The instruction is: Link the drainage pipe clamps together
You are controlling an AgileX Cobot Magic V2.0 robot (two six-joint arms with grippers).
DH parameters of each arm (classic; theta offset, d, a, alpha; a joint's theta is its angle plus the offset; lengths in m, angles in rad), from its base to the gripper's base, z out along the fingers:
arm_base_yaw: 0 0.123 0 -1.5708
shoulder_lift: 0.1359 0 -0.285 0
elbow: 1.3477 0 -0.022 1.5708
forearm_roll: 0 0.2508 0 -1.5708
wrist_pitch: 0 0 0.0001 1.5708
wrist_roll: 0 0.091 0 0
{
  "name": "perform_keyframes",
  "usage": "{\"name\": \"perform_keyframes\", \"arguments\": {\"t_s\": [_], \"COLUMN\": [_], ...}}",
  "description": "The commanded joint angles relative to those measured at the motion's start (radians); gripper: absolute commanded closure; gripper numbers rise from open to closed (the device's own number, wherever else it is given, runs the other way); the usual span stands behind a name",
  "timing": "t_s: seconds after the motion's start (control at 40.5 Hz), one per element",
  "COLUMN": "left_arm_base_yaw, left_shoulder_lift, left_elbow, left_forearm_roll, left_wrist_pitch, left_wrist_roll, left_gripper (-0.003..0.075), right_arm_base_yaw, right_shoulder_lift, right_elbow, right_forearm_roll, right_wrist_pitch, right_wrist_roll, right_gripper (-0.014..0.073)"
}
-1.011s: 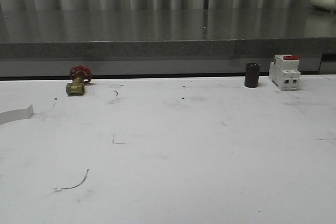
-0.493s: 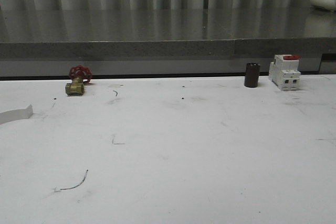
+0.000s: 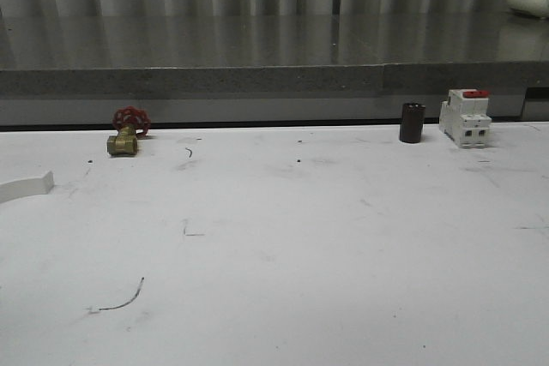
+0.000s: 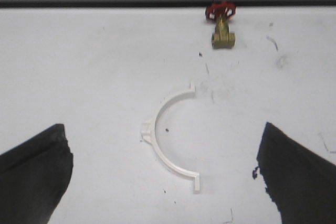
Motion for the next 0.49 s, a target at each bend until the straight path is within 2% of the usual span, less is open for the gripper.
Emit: {"name": "perform_keyframes", "arguments": {"t_s": [0.0, 0.321, 0.469], "left_arm_base_yaw": [0.001, 0.001, 0.001], "left_shoulder_lift": [0.137, 0.527, 0.684], "left_elbow": [-0.125, -0.357, -0.456], "left_forearm_roll": [-0.009, 0.038, 0.038], "left_wrist_pitch": [0.044, 0.222, 0.292], "left_wrist_roll": [-0.005, -0.005, 0.048], "left_gripper": [0.0041, 0.0041, 0.0041], "right_arm_base_yaw": [-0.006, -0.006, -0.006], "right_shoulder_lift": [0.012, 0.012, 0.012], "right_elbow": [-0.035, -0.035, -0.035], "right_forearm_roll": [-0.004, -0.004, -0.004], "right_wrist_pitch": [-0.069, -0.069, -0.069], "right_wrist_roll": [-0.004, -0.004, -0.004], "right_gripper": [-0.0003, -0.0003, -0.0003]}}
